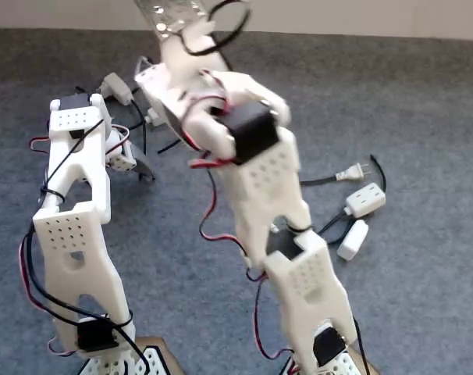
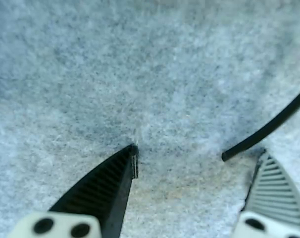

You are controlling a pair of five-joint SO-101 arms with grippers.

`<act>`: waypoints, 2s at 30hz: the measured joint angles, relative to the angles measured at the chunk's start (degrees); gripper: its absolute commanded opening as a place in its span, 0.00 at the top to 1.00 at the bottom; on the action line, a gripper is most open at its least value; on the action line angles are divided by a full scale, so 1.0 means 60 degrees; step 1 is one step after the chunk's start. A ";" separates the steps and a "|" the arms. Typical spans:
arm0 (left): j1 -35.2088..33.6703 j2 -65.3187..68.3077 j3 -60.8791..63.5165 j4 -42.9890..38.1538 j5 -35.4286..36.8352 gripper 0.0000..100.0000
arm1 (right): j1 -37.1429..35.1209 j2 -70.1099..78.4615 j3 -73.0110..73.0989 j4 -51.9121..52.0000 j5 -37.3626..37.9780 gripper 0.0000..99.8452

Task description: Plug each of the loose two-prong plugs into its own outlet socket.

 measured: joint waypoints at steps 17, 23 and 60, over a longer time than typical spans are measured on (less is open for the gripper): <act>0.0000 0.0000 0.0000 -0.0088 0.0015 0.64 | 0.7839 -0.3985 0.2022 0.1363 0.0000 0.80; 0.0000 0.0000 0.0000 -0.0088 0.0015 0.64 | 0.8864 -0.4835 0.7590 0.1363 0.0000 0.80; 0.0000 0.0000 0.0000 -0.0088 0.0015 0.64 | 0.8894 -0.1861 1.5414 -0.3311 -0.0601 0.80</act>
